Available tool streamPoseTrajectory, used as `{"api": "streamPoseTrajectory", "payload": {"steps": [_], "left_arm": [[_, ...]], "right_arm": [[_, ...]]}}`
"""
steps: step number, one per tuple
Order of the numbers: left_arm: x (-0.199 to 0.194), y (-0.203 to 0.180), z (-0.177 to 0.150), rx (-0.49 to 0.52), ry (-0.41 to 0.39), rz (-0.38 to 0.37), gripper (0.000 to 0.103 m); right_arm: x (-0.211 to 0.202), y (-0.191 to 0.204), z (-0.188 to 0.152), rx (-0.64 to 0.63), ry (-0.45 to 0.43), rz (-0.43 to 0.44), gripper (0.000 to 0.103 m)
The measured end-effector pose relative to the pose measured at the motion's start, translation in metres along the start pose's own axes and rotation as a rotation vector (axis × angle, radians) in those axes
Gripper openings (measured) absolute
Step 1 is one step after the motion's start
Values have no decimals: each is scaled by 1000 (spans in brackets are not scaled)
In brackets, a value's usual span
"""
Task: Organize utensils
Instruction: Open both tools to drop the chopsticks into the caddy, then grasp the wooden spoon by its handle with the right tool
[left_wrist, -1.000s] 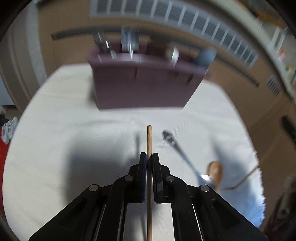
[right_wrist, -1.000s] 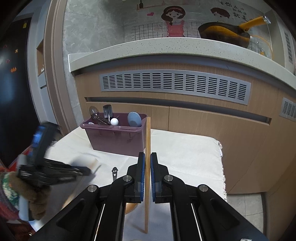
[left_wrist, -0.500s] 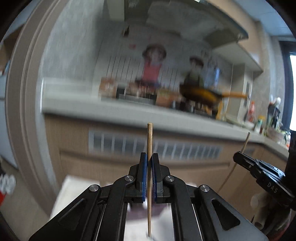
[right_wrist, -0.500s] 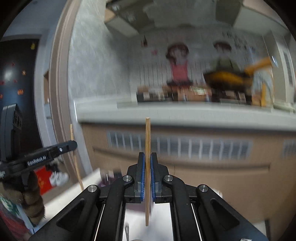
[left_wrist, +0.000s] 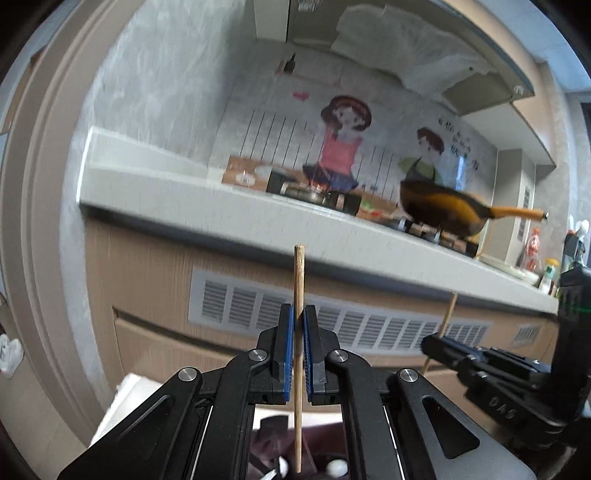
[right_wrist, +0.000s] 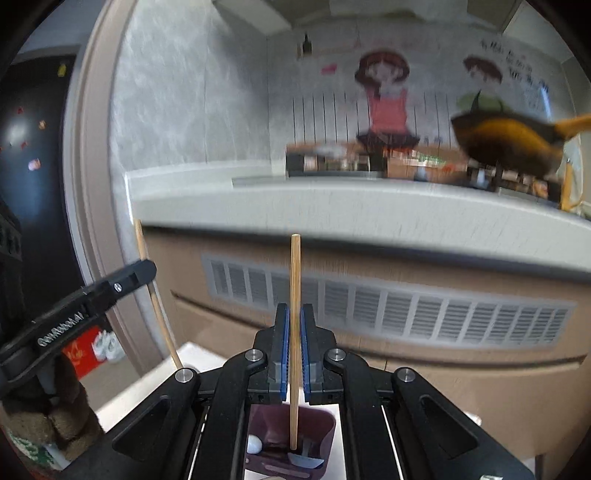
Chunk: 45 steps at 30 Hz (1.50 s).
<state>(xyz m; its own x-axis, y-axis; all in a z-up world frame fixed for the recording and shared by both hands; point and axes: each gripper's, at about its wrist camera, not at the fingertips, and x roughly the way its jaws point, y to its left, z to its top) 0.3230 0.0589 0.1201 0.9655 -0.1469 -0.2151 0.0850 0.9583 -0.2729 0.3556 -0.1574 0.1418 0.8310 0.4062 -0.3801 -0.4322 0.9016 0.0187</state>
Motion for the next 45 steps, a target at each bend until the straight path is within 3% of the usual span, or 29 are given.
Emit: {"api": "streamPoseTrajectory", "payload": {"steps": [13, 18, 23, 26, 31, 36, 41, 45], "left_arm": [[32, 7, -67, 9, 210, 0, 8], [16, 3, -71, 39, 229, -22, 26], [-12, -1, -75, 56, 252, -9, 28], [-32, -9, -84, 74, 271, -34, 28], [-59, -13, -118, 83, 404, -74, 28], [-80, 11, -156, 44, 522, 10, 28], [-93, 41, -182, -29, 569, 56, 28], [-97, 48, -192, -42, 576, 62, 28]], "right_arm": [[37, -2, -72, 31, 293, 19, 6], [16, -12, -74, 61, 304, 75, 7], [-25, -10, -72, -6, 260, 41, 7], [-48, -13, -89, -20, 293, 26, 7], [-67, -19, -156, 39, 462, 37, 7], [-73, -8, -216, 85, 613, 22, 7], [-72, -17, -244, 318, 696, 135, 7], [-68, -11, -241, 346, 686, 136, 11]]}}
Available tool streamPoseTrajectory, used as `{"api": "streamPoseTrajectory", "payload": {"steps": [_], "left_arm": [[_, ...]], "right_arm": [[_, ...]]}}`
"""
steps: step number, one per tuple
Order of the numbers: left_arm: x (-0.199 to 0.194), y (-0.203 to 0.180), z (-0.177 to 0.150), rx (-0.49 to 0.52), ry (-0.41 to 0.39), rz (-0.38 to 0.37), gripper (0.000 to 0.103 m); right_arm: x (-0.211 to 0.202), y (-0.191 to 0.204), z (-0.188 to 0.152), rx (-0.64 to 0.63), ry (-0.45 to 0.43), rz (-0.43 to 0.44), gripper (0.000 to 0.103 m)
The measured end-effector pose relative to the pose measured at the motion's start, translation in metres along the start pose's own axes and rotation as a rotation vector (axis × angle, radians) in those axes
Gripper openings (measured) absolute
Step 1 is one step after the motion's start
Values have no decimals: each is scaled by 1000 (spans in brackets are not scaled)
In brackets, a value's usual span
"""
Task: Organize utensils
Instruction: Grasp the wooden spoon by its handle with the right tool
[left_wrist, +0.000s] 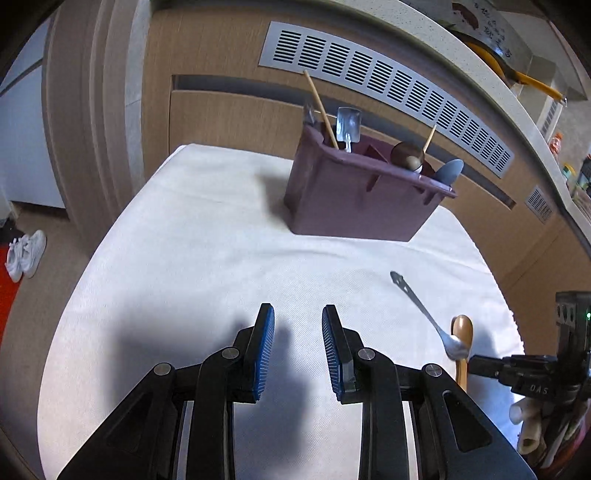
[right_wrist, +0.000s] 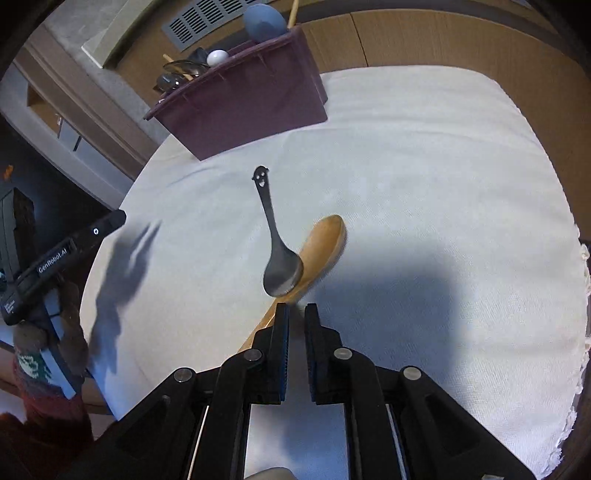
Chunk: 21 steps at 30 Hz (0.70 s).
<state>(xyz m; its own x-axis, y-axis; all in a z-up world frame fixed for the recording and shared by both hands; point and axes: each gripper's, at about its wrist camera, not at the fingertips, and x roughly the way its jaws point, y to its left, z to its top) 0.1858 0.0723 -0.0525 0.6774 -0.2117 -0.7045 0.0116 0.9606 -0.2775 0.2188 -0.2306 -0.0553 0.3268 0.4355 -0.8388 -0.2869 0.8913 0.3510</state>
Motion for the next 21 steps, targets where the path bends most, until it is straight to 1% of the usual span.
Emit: {"api": "streamPoseTrajectory", "payload": {"steps": [4, 7, 8, 10, 11, 12, 14, 16, 18, 19, 21], "left_arm": [[4, -1, -6, -1, 9, -15, 28], [8, -5, -8, 6, 19, -26, 28], [10, -6, -8, 12, 24, -29, 28], [12, -8, -6, 18, 30, -43, 28], [14, -11, -3, 25, 35, -61, 28], [17, -17, 1, 44, 41, -85, 28], [29, -30, 8, 96, 69, -129, 28], [47, -50, 16, 154, 117, -172, 28], [66, -70, 24, 204, 168, -224, 28], [75, -81, 29, 231, 189, -254, 28], [90, -104, 39, 280, 218, -306, 28]], "right_arm": [[9, 18, 1, -30, 16, -1, 11], [15, 26, 5, -21, 30, -14, 11], [16, 29, 7, -21, 30, -23, 11], [16, 35, 6, -63, 27, -73, 10], [18, 37, 5, -105, 28, -117, 4], [17, 36, 3, -144, 20, -145, 2], [10, 25, 2, -144, 9, -179, 2], [0, 11, 2, -126, -18, -250, 3], [-11, -3, 0, -102, -54, -303, 8], [-18, -10, -1, -85, -70, -315, 8], [-32, -26, -5, -39, -103, -309, 8]]}}
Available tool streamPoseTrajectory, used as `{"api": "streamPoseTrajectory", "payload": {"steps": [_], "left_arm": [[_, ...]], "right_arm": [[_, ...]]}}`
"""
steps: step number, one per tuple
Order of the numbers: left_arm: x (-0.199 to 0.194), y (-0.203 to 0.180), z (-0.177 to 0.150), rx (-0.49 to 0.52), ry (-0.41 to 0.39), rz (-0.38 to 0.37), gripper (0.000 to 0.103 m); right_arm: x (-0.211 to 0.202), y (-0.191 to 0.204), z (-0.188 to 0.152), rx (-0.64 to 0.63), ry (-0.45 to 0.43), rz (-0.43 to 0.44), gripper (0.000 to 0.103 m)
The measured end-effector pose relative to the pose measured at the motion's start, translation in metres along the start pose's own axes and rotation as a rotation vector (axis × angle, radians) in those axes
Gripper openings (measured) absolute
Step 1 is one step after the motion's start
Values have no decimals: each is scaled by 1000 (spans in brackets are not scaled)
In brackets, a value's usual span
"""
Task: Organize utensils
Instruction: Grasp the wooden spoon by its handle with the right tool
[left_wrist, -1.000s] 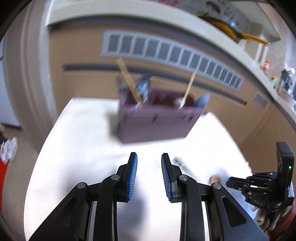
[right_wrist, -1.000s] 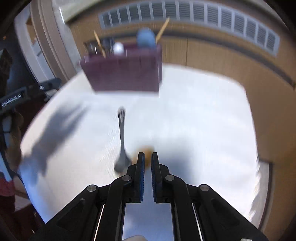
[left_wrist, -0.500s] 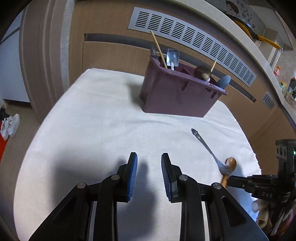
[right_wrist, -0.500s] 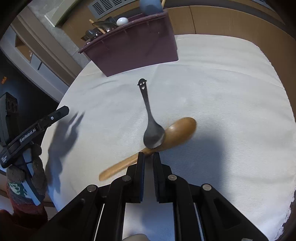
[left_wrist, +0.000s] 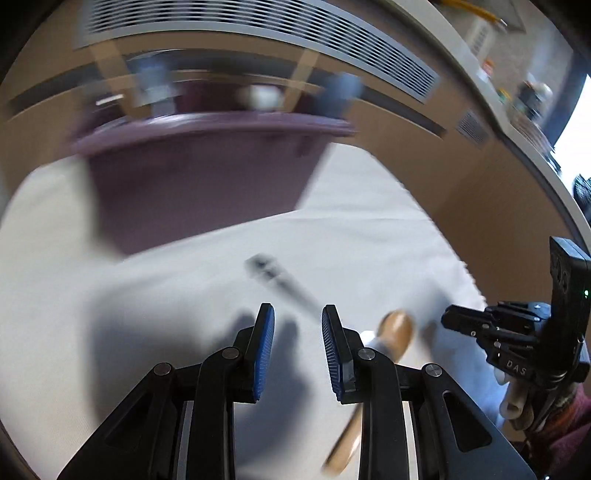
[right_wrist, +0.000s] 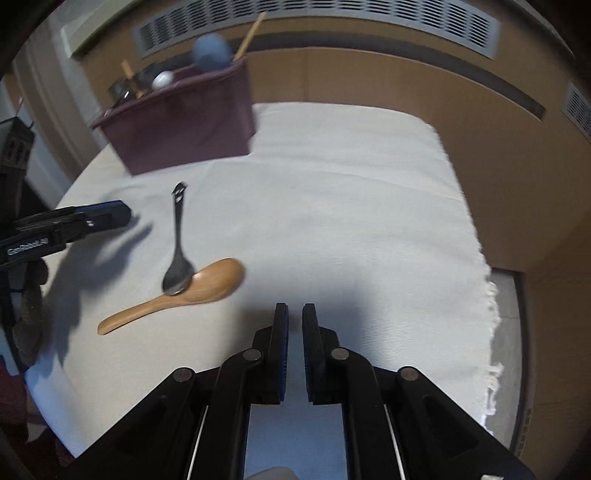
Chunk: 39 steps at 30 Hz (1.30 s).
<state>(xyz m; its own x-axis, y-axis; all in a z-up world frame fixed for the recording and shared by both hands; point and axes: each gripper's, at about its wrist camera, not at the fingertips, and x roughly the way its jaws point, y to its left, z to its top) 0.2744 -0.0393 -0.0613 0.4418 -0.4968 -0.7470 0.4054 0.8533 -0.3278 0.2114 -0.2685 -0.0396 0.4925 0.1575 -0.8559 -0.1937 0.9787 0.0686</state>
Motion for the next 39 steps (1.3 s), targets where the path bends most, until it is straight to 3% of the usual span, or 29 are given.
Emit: {"api": "streamPoseTrajectory", "payload": {"steps": [3, 7, 11, 14, 19, 24, 29, 32, 39], "left_arm": [[27, -15, 28, 52, 37, -26, 28], [59, -14, 42, 76, 122, 18, 28], [47, 10, 27, -1, 146, -81, 28], [29, 20, 3, -30, 148, -105, 28], [-19, 25, -47, -23, 140, -13, 28], [-60, 34, -87, -42, 94, 146, 28], [-84, 53, -107, -133, 49, 148, 28], [-97, 57, -110, -134, 7, 177, 28], [-112, 64, -100, -137, -60, 195, 28]], "right_arm": [[-8, -17, -5, 60, -32, 42, 8], [-5, -4, -9, 43, -22, 116, 8], [-1, 22, -9, 28, -4, 205, 8], [2, 37, -1, 9, -15, 194, 8], [9, 54, 8, -20, -12, 170, 8], [19, 50, 9, 41, 32, 143, 8], [29, 45, 12, 144, 74, 211, 8], [40, 55, 16, 174, 117, 234, 11], [54, 85, 41, 121, 93, 195, 15]]}}
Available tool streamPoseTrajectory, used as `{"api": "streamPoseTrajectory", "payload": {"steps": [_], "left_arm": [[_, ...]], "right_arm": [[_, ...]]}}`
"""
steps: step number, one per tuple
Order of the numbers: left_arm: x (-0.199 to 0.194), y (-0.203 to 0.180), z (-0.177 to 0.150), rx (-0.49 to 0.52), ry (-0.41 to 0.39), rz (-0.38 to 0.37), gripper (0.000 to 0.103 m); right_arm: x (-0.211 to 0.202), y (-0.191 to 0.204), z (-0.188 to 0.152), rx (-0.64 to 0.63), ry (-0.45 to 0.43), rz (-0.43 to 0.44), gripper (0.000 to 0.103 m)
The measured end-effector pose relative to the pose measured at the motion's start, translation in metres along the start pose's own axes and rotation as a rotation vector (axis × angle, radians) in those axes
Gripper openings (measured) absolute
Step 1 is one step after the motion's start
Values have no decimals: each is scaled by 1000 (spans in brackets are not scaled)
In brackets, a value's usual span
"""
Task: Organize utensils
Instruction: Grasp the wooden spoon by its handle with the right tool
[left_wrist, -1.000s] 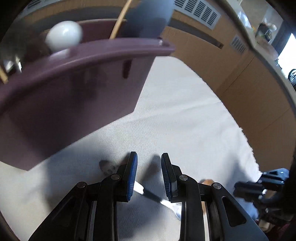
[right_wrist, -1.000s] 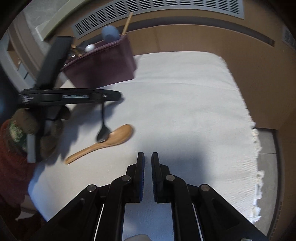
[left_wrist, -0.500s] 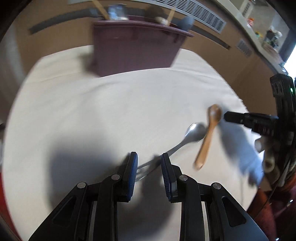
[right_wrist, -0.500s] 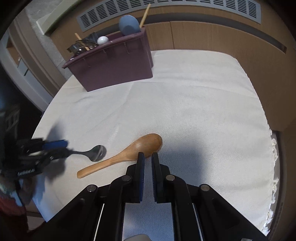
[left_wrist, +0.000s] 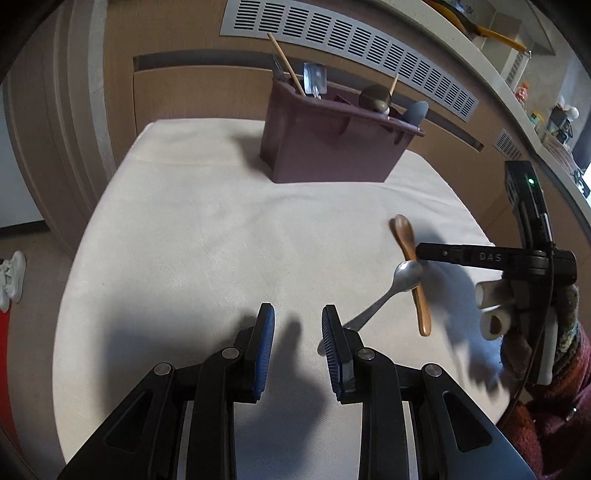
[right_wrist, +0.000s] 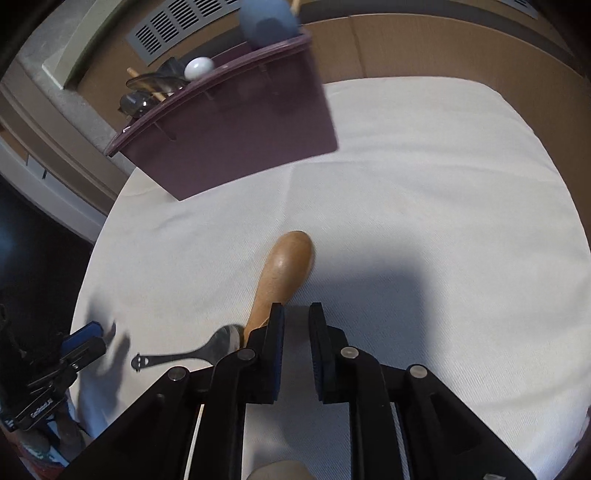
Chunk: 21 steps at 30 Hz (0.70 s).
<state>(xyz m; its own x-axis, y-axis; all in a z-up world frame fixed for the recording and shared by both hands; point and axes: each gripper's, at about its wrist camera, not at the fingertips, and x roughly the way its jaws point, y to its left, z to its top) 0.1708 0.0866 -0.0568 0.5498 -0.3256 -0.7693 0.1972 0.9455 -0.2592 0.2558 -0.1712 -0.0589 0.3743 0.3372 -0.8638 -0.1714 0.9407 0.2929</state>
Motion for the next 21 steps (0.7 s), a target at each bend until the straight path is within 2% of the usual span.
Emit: {"api": "streamPoseTrajectory", "payload": {"steps": [3, 6, 11, 14, 16, 19, 21], "left_arm": [[0, 0, 1, -6, -7, -3, 28], [3, -1, 0, -6, -6, -2, 28], [3, 1, -1, 0, -1, 2, 28], [-2, 6, -2, -11, -14, 24, 28], [-7, 11, -4, -16, -30, 52, 28], [-13, 23, -7, -47, -50, 81, 28], [-15, 30, -8, -74, -59, 86, 28]], "right_arm": [[11, 17, 16, -49, 28, -19, 15], [21, 31, 25, -69, 58, 22, 15], [33, 44, 34, -81, 83, 117, 15], [40, 42, 42, -44, 117, 230, 15], [35, 44, 41, -76, 84, 269, 15], [26, 54, 36, -179, 22, 274, 15], [30, 65, 35, -227, 33, 220, 15]]}}
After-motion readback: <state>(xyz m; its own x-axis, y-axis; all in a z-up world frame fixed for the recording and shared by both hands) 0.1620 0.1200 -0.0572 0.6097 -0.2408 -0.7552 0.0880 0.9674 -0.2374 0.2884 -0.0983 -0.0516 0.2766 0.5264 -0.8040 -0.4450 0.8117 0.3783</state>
